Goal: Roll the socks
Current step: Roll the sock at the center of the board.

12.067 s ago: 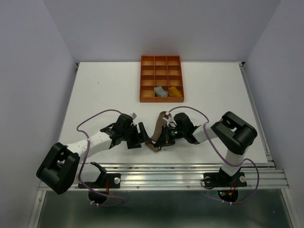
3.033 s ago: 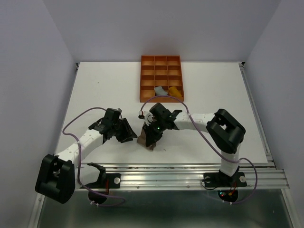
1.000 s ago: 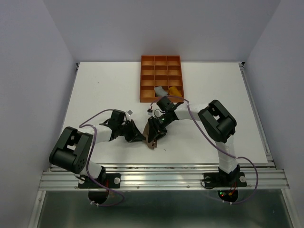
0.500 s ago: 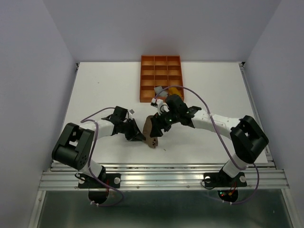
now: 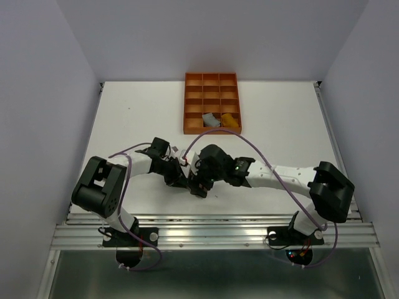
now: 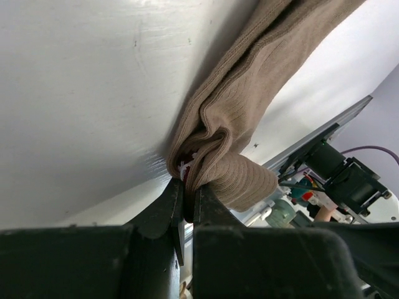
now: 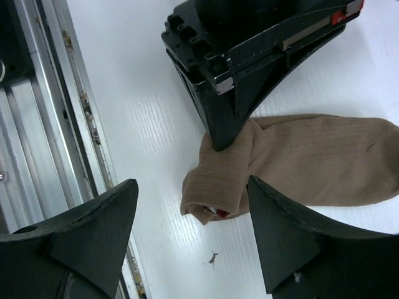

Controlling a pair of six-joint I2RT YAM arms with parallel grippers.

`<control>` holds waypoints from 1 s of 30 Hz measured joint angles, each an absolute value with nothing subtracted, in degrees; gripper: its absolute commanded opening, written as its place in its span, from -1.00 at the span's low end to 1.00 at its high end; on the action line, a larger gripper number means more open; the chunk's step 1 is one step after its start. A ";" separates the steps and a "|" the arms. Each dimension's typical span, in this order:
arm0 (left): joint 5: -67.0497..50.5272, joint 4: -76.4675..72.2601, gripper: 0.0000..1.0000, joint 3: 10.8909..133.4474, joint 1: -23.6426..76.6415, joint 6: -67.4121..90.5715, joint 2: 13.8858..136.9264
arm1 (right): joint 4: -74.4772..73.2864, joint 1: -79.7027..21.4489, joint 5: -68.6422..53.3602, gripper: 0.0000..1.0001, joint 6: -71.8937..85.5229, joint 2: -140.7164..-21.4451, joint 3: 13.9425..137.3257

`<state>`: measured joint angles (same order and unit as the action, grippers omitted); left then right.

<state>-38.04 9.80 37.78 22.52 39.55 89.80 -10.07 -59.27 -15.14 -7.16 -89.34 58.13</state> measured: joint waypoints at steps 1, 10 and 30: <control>-37.60 10.90 -1.00 38.15 22.52 39.24 89.71 | -10.24 -59.61 -14.52 0.51 -7.64 -89.97 58.13; -35.53 16.38 -1.00 40.71 22.55 36.60 89.97 | -12.25 -62.50 -13.63 0.47 -8.95 -94.24 58.13; -37.21 19.66 -1.00 43.05 22.00 33.98 92.16 | -11.88 -66.39 -0.78 0.20 -11.18 -99.53 58.41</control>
